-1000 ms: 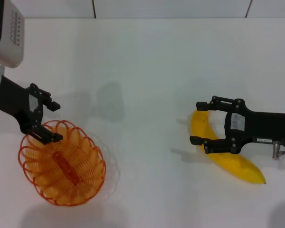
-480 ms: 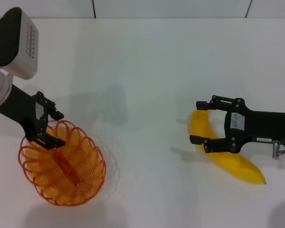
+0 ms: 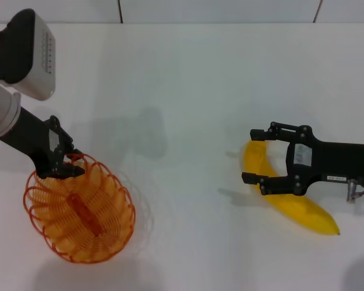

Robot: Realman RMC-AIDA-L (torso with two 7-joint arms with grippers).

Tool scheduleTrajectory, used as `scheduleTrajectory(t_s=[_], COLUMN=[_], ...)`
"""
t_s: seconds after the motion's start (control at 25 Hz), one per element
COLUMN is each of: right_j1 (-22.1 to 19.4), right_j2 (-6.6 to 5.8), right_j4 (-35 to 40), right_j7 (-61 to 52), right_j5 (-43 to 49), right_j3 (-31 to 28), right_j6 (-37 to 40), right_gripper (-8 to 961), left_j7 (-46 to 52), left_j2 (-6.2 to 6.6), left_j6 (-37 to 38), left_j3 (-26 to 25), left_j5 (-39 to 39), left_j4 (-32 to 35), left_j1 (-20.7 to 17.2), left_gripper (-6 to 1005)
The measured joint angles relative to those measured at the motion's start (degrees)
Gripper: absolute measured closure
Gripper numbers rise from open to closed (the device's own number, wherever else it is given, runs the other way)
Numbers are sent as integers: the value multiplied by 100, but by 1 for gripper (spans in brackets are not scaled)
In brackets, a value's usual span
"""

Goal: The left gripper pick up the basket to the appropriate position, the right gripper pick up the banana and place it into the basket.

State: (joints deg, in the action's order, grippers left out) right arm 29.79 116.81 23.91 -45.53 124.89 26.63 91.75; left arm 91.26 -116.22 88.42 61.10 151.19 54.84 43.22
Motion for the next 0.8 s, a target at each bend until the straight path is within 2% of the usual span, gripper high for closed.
scheduleTrajectory(t_s=[0.32,0.52,0.8], right_j1=[-4,-38,-74], right_j2=[-7,-15,-26], right_j4=[-49,-49,-44], right_j7=[0,0,0], right_j5=[0,0,0], right_j3=[0,-4,-61], right_j6=[0,-3,-8], right_gripper=[102,102,102], left_j7=[148,152,199], left_j2=[2,-1,-4], left_j6=[-73,-113,146], left_j3=[204,310,294], left_j5=[157,158,120], left_j4=[27,63,382], left_j1=[38,40,-75], left_gripper=[732,901,907])
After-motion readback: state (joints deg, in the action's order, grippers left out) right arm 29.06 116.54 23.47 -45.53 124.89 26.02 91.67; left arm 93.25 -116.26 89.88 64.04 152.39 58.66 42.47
